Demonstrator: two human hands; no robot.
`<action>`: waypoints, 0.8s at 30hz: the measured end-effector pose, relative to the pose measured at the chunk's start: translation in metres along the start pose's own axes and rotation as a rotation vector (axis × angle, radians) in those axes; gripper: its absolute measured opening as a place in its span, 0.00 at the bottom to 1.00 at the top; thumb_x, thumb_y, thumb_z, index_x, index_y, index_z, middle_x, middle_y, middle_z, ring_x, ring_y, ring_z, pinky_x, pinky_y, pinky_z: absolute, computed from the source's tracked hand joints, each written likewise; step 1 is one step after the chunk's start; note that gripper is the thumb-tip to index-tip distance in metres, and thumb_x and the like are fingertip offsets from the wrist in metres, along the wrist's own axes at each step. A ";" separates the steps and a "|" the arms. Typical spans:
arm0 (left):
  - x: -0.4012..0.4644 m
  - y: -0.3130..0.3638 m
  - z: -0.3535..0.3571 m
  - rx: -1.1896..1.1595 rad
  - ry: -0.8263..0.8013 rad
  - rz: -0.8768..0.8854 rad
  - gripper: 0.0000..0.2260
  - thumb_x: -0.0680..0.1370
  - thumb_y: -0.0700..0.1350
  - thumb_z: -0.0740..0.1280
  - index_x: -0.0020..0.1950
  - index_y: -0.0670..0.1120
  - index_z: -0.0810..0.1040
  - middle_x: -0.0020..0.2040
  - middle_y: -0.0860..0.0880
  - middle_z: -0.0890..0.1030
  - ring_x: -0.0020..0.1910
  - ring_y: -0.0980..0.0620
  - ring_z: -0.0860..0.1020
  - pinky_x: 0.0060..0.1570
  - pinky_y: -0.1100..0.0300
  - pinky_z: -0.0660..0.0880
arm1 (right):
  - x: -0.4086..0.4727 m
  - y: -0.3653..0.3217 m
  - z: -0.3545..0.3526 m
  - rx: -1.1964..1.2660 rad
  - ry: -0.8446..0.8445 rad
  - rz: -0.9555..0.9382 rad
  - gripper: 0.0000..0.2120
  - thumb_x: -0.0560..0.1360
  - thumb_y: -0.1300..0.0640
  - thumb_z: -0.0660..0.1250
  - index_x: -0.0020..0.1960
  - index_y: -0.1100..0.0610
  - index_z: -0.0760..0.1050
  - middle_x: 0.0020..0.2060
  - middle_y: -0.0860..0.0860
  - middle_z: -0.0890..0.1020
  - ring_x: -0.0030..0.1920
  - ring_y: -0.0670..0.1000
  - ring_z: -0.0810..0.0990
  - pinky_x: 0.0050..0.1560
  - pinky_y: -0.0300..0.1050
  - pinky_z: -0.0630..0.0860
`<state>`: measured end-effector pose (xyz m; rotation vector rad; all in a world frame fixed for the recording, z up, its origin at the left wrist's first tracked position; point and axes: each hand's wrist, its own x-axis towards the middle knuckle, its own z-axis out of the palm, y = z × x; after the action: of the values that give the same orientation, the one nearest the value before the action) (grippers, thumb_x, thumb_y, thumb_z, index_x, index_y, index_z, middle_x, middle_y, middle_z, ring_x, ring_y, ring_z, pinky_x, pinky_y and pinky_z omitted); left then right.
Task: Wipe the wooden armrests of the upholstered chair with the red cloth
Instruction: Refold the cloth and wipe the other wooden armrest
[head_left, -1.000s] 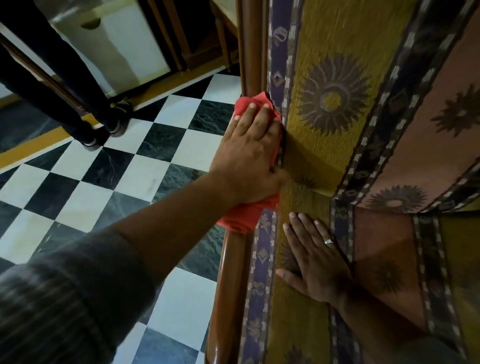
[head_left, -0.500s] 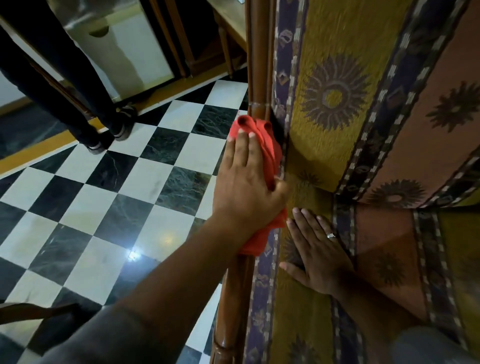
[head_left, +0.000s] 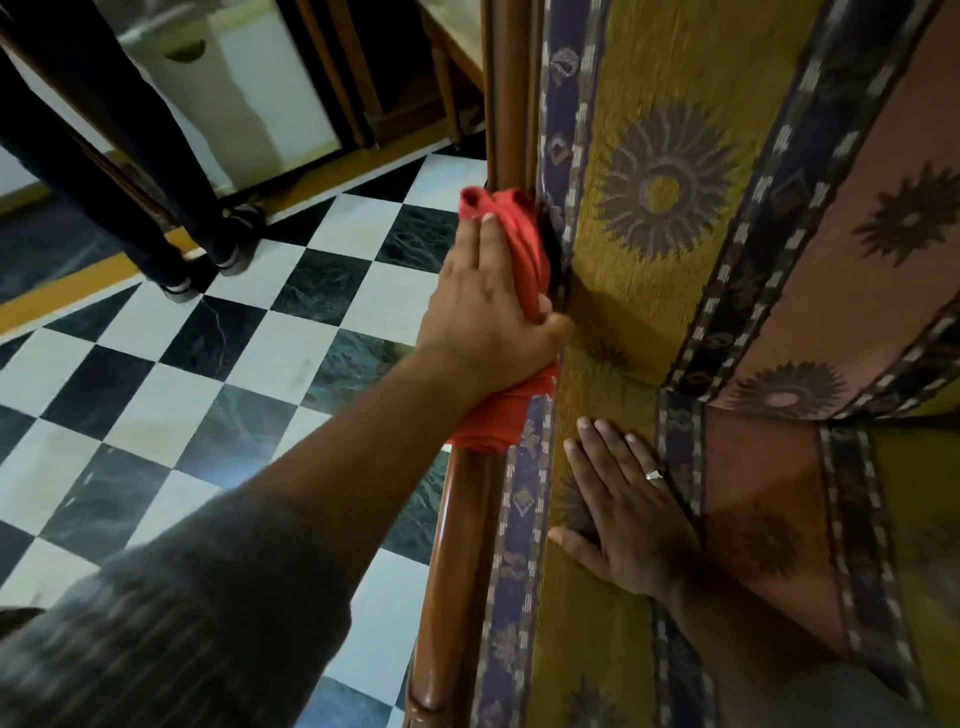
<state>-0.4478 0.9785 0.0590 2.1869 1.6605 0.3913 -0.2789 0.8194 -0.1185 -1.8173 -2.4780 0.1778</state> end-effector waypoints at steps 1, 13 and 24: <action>-0.008 -0.003 0.001 -0.001 0.000 -0.018 0.47 0.71 0.61 0.65 0.81 0.44 0.46 0.81 0.40 0.53 0.77 0.39 0.58 0.72 0.44 0.63 | 0.000 0.000 0.001 0.001 0.003 -0.001 0.46 0.76 0.27 0.51 0.80 0.60 0.53 0.81 0.59 0.53 0.81 0.58 0.50 0.77 0.62 0.57; 0.019 0.008 -0.005 0.263 0.004 0.170 0.51 0.69 0.70 0.62 0.80 0.40 0.49 0.81 0.38 0.50 0.80 0.40 0.47 0.79 0.46 0.49 | 0.004 0.000 0.007 0.004 0.061 -0.012 0.46 0.76 0.27 0.53 0.80 0.59 0.52 0.81 0.58 0.52 0.81 0.58 0.51 0.78 0.60 0.53; 0.022 0.011 0.002 0.223 -0.018 0.102 0.52 0.64 0.69 0.60 0.79 0.41 0.49 0.81 0.38 0.50 0.80 0.39 0.48 0.77 0.45 0.52 | 0.000 0.003 0.011 0.015 0.050 -0.001 0.46 0.75 0.27 0.54 0.80 0.59 0.52 0.81 0.58 0.52 0.81 0.58 0.51 0.77 0.62 0.56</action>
<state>-0.4317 0.9966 0.0624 2.4363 1.6569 0.2214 -0.2774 0.8201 -0.1300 -1.7913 -2.4375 0.1482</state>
